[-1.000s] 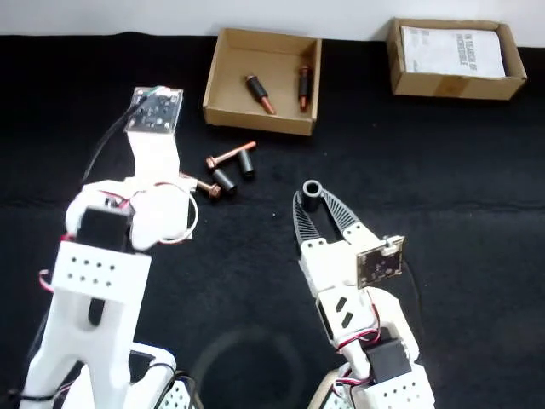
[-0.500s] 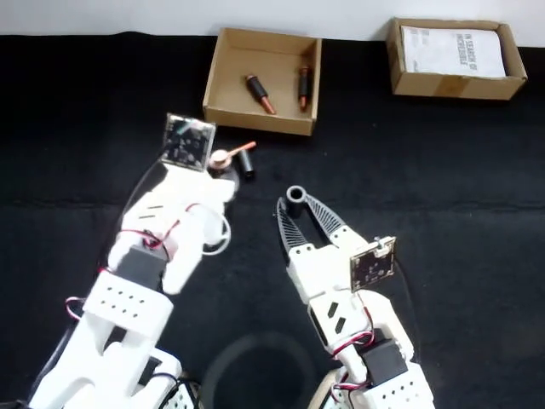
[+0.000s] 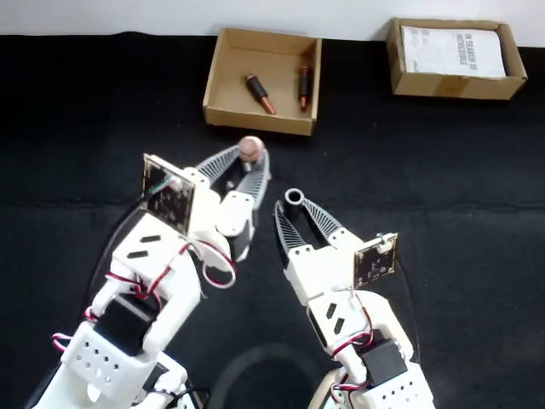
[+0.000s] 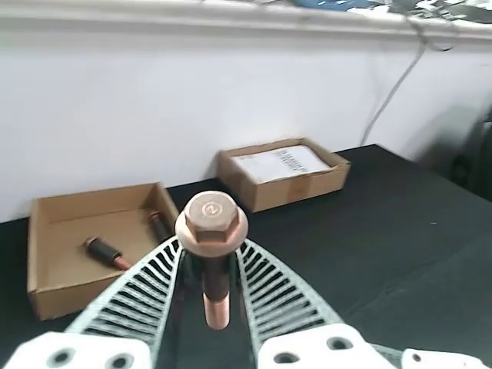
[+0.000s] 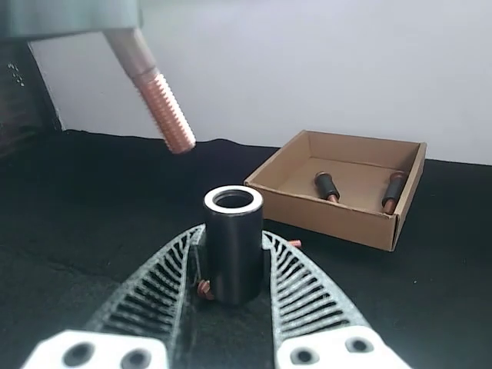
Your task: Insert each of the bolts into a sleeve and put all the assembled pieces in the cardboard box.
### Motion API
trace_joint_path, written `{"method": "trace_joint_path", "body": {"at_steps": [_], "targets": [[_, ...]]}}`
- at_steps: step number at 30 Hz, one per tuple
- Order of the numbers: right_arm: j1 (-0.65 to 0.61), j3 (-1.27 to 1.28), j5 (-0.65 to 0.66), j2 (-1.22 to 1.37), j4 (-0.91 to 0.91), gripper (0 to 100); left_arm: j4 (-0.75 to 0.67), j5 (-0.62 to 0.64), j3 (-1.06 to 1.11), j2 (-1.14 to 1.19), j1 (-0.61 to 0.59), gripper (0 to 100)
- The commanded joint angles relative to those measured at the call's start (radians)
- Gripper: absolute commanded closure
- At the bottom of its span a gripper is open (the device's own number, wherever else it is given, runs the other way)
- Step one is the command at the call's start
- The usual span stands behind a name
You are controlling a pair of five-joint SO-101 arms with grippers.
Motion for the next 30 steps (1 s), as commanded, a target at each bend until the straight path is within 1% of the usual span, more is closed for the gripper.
{"method": "trace_joint_path", "body": {"at_steps": [1, 4, 9, 12, 23, 27, 30], "targets": [[-0.024, 0.130, -0.006, -0.027, 0.001, 99.1, 0.015, 0.002, -0.096, -0.019, 0.064, 99], [-0.041, 0.130, -0.006, -0.027, -0.001, 99.1, 0.083, 0.002, -0.156, 0.005, 0.093, 99], [-0.047, 0.130, -0.005, -0.027, -0.001, 99.1, 0.150, 0.002, -0.225, 0.081, 0.094, 99], [-0.047, 0.130, -0.005, -0.027, -0.001, 99.1, 0.163, 0.003, -0.254, 0.108, 0.096, 99], [-0.048, 0.127, -0.003, -0.027, -0.002, 99.1, 0.164, 0.003, -0.255, 0.120, 0.105, 99], [-0.048, 0.130, -0.002, -0.027, -0.045, 99.1, 0.219, 0.003, -0.262, 0.120, 0.124, 99], [-0.048, 0.130, -0.002, -0.027, -0.051, 99.1, 0.224, 0.003, -0.260, 0.120, 0.124, 99]]}}
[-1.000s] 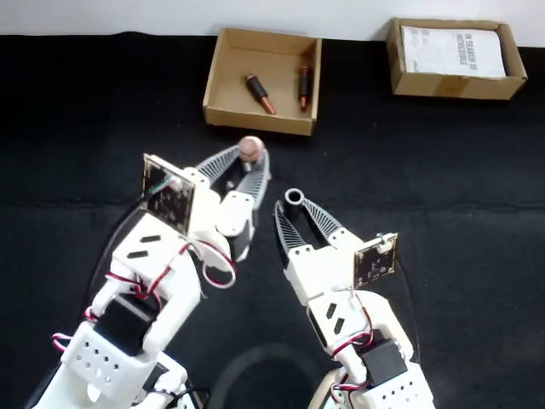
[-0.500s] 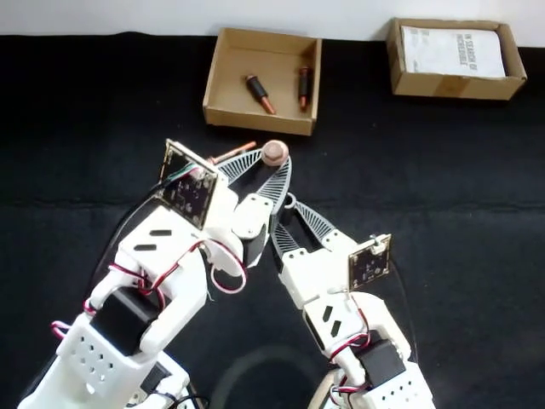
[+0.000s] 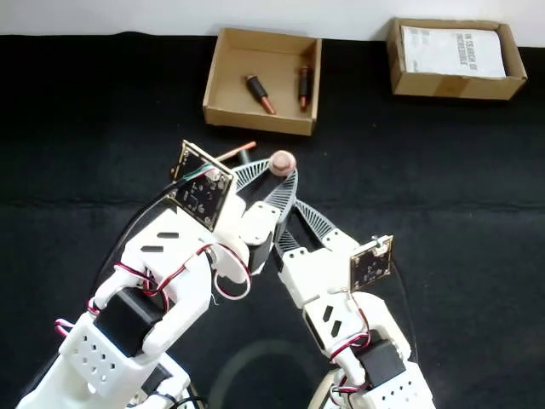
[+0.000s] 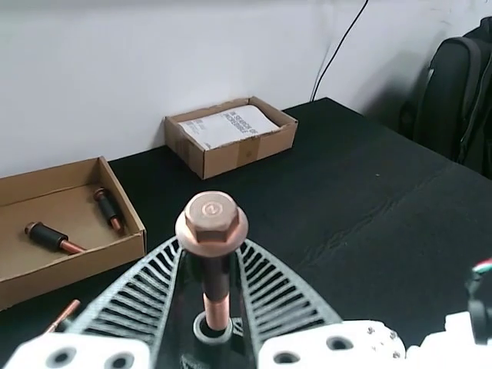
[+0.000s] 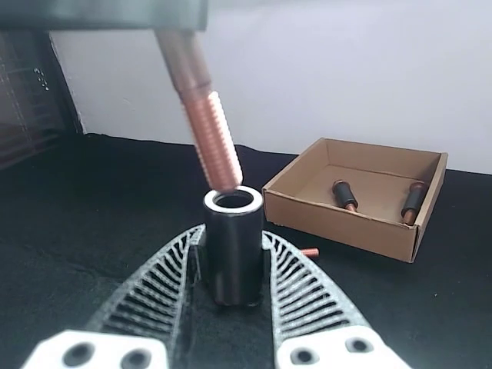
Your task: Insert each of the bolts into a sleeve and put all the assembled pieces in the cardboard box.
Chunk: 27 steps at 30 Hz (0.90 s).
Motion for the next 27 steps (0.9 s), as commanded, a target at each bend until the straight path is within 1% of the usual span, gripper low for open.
{"method": "trace_joint_path", "body": {"at_steps": [1, 9, 18, 22, 27], "targets": [[-0.010, 0.131, -0.002, -0.027, -0.024, 99.1, 0.003, 0.003, -0.053, 0.002, 0.012, 99], [-0.010, 0.128, -0.002, -0.027, -0.024, 99.1, 0.005, 0.003, -0.028, 0.004, 0.004, 99], [-0.010, 0.128, 0.000, -0.027, -0.021, 99.1, -0.006, 0.002, 0.133, 0.004, 0.002, 99], [-0.010, 0.128, 0.002, -0.027, -0.021, 99.1, -0.101, -0.002, 0.225, 0.027, 0.001, 99], [-0.007, 0.131, 0.060, -0.027, -0.019, 99.1, -0.109, -0.003, 0.222, 0.074, -0.035, 99]]}}
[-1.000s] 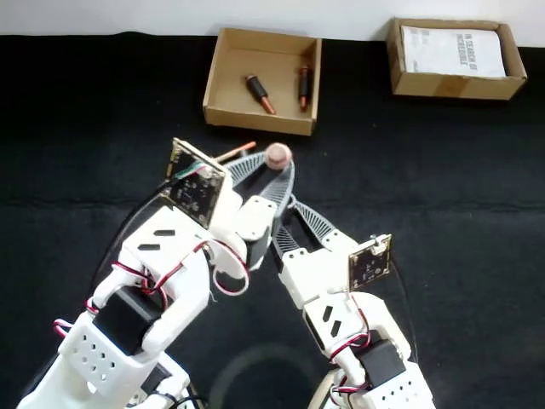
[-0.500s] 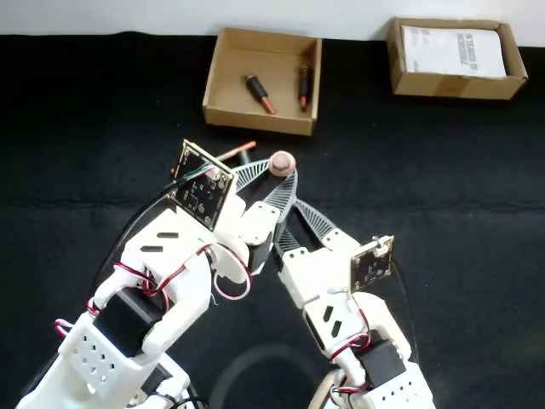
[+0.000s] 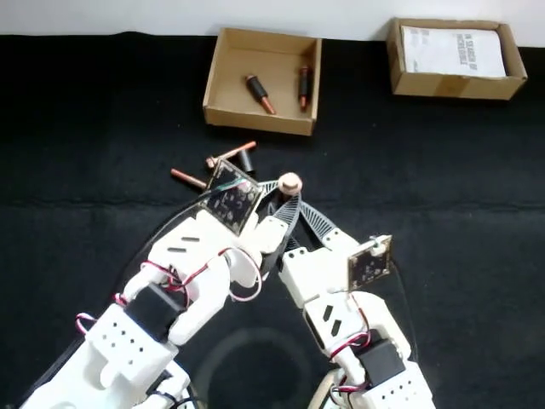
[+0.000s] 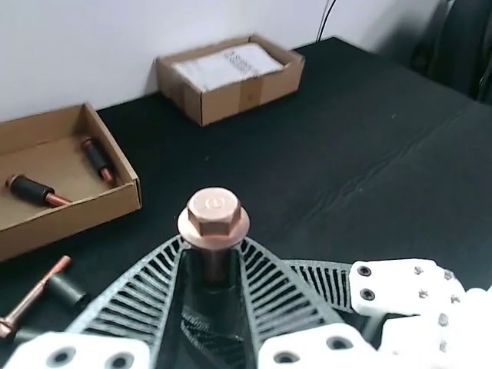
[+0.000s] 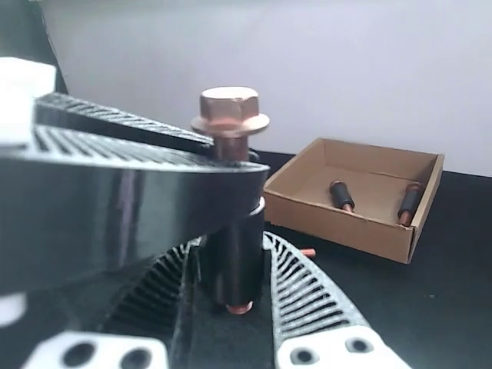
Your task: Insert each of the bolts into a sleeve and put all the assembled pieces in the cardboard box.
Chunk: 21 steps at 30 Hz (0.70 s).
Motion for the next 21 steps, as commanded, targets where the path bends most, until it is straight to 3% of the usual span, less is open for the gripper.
{"method": "trace_joint_path", "body": {"at_steps": [1, 8, 16, 21], "targets": [[-0.007, 0.131, 0.026, -0.028, -0.019, 99.1, -0.009, -0.002, -0.002, 0.016, -0.036, 98], [-0.007, 0.127, 0.028, -0.028, -0.019, 99.1, 0.163, 0.003, -0.012, -0.012, -0.119, 75], [-0.005, 0.127, 0.028, -0.028, -0.019, 99.1, 0.338, 0.002, -0.025, -0.133, -0.145, 73], [0.038, 0.124, 0.028, -0.028, -0.025, 99.1, 0.523, 0.002, -0.113, -0.259, -0.137, 73]]}}
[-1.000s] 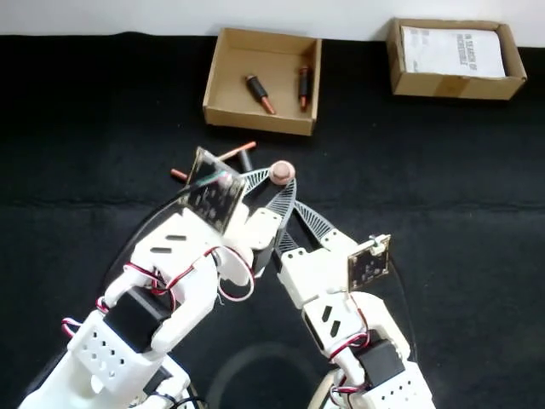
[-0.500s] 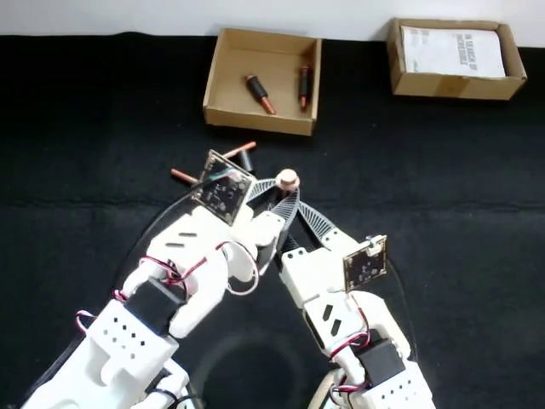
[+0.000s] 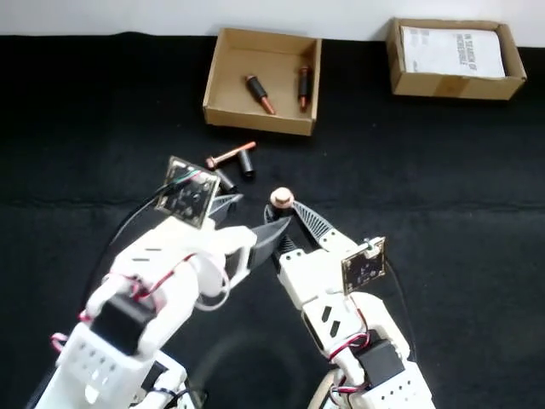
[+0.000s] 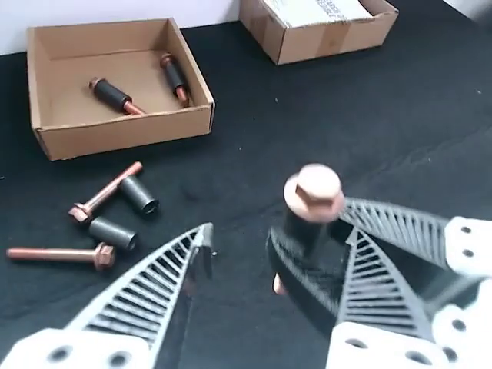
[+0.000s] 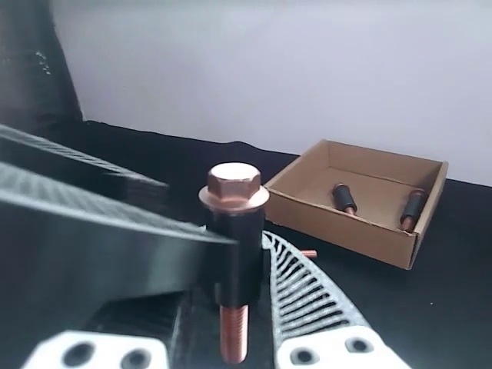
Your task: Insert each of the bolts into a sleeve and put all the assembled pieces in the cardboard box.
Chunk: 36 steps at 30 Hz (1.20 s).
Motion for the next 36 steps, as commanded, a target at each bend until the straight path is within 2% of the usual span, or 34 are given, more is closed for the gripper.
{"method": "trace_joint_path", "body": {"at_steps": [1, 6, 9, 13, 16, 21, 26, 28, 36], "targets": [[0.051, 0.114, 0.008, -0.027, -0.025, 99.1, 0.146, 0.000, -0.090, -0.090, 0.001, 73], [0.153, -0.036, 0.009, -0.025, -0.025, 99.1, 0.425, -0.003, -0.124, -0.240, -0.007, 73], [0.160, -0.124, 0.035, -0.013, -0.025, 99.1, 0.528, 0.000, -0.096, -0.346, -0.039, 77], [0.165, -0.240, 0.121, 0.119, -0.079, 99.1, 0.539, -0.003, -0.021, -0.487, -0.168, 90], [0.179, -0.354, 0.135, 0.300, -0.148, 99.1, 0.531, -0.005, 0.028, -0.570, -0.266, 99], [0.185, -0.636, 0.135, 0.661, -0.166, 99.1, 0.522, -0.005, 0.084, -0.559, -0.372, 99], [0.185, -0.955, 0.117, 1.001, -0.157, 99.1, 0.483, -0.005, 0.183, -0.559, -0.381, 99], [0.183, -1.082, 0.074, 1.113, -0.087, 99.1, 0.453, -0.005, 0.216, -0.555, -0.381, 99], [0.182, -1.707, -0.028, 1.537, 0.412, 99.1, 0.315, 0.003, 0.363, -0.552, -0.383, 99]]}}
